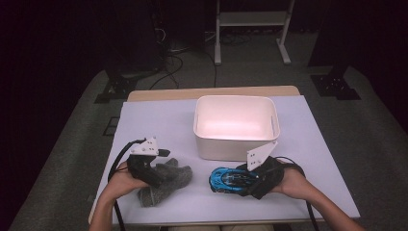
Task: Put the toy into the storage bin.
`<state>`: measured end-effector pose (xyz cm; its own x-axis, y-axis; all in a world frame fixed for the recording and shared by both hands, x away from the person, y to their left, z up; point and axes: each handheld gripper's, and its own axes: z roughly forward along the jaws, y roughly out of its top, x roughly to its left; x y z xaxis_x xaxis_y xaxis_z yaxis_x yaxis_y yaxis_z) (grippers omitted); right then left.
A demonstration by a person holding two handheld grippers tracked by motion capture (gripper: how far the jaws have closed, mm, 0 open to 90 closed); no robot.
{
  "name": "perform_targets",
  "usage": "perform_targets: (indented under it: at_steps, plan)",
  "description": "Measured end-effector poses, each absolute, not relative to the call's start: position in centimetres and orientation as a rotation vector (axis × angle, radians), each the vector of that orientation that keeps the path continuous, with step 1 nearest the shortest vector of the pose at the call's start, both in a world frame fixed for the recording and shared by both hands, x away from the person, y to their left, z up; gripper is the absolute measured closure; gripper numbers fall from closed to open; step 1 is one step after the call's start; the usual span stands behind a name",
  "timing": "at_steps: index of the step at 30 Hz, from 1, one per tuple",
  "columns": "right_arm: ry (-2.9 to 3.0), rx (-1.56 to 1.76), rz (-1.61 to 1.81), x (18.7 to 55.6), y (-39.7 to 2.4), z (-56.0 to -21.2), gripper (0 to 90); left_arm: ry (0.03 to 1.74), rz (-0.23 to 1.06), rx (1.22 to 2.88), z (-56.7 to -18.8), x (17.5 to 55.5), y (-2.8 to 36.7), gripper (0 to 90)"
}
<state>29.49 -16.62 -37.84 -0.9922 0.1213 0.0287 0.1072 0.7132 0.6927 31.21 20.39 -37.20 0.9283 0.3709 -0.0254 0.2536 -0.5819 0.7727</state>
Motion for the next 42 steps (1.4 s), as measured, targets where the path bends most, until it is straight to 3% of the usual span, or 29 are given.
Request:
perform_targets:
  at_steps: [22,42]
  plan:
    - [2.850,0.159,1.223,31.0,-17.5,-29.4,25.3,0.447,0.176,2.200,-37.2,31.3,20.8,10.6]
    - [2.809,0.181,1.203,36.8,-17.1,-25.1,25.3,0.469,0.174,2.182,-37.3,31.6,21.4,10.6]
